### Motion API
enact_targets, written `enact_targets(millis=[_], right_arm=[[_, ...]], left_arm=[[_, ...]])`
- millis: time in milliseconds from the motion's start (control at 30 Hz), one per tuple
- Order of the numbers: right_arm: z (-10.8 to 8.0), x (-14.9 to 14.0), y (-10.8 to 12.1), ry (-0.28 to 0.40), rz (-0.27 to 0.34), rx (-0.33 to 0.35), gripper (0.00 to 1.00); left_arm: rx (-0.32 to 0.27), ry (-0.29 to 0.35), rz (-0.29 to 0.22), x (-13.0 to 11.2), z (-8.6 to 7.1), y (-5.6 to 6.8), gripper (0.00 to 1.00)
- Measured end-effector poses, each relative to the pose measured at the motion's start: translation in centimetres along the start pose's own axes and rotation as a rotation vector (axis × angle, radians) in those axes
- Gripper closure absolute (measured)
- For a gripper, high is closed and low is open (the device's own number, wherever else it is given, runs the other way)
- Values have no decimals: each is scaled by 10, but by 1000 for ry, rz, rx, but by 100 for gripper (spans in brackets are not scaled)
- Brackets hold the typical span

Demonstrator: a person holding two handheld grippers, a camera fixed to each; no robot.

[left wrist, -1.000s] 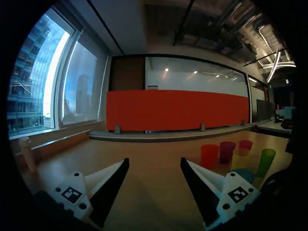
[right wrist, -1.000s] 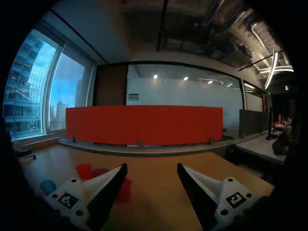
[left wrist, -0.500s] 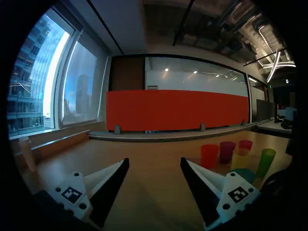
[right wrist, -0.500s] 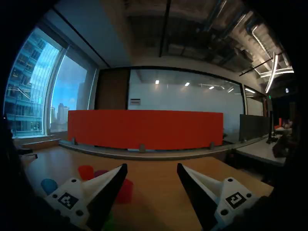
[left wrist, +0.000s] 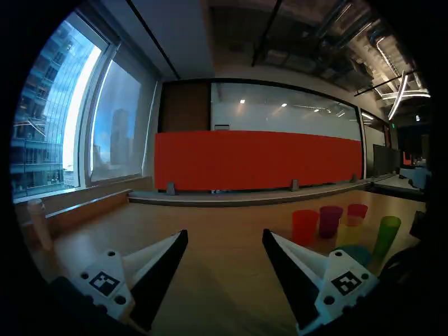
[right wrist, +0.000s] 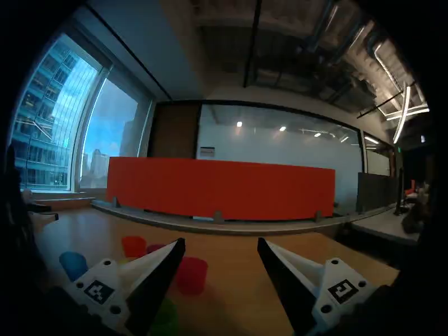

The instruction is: Pour water

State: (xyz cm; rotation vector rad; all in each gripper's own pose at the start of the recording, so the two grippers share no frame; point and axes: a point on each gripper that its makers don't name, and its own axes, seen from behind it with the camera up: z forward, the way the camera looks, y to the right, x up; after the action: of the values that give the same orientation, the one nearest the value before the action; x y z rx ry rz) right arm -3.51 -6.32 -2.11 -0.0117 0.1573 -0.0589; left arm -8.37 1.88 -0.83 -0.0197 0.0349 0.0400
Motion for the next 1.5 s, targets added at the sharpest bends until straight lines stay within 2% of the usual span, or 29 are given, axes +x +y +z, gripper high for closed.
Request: enact_targets(millis=[500, 800, 1500], right_arm=[[7, -24, 15, -39, 46, -43, 0], [9, -34, 19, -47, 70, -47, 0], [25, -43, 19, -52, 61, -47, 0]], left_arm=[[0, 0, 0, 0, 0, 0, 1], [0, 0, 0, -1, 0, -1, 1], [0, 0, 0, 0, 0, -2, 1]])
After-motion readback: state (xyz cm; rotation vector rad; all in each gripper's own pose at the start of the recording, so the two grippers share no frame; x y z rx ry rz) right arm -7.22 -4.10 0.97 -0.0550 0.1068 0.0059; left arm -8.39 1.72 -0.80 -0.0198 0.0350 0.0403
